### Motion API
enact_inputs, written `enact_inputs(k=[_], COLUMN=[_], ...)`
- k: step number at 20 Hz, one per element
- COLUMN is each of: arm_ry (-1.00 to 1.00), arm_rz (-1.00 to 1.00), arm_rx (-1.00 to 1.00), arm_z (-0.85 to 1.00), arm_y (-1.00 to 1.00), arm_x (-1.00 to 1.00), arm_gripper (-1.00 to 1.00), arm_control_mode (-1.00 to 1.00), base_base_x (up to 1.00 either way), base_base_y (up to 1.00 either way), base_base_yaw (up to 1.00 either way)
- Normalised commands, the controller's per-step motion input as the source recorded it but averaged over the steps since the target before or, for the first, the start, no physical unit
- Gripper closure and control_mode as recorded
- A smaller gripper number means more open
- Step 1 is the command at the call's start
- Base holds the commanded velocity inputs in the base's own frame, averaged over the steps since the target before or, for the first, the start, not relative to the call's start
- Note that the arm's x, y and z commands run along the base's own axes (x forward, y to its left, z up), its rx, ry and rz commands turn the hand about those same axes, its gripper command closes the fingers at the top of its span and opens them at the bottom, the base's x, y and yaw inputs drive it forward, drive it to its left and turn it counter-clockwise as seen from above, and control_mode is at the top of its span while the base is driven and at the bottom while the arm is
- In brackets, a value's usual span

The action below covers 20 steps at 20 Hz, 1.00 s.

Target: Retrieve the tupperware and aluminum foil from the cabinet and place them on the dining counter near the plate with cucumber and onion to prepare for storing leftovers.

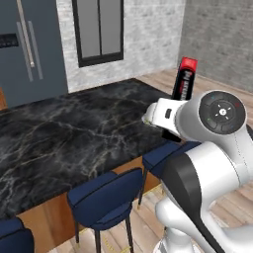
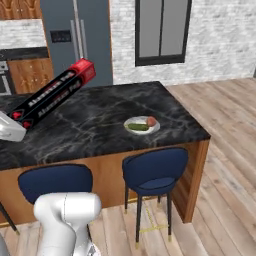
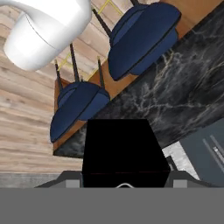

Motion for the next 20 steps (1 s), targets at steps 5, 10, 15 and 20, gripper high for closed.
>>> enact_inputs(k=[5,10,15,20], arm_ry=[0.0,0.04,0.31,0.41], arm_rz=[0.0,0.02,0.14,0.18], arm_rx=[0.0,0.02,0.04,-0.02], arm_z=[0.0,-0.03,-0.19,-0.52], arm_y=[0.0,-0.13,-0.46,0.01], arm_x=[0.0,0.12,0.98,1.0], arm_gripper=[1.0,1.0,1.0,1.0], arm_control_mode=[1.0,-1.0,-1.0,-1.0], base_base_x=[0.08,0.19,0.0,0.0], base_base_y=[-0.77,-0.55,0.0,0.0], base_base_yaw=[0.48,0.25,0.0,0.0])
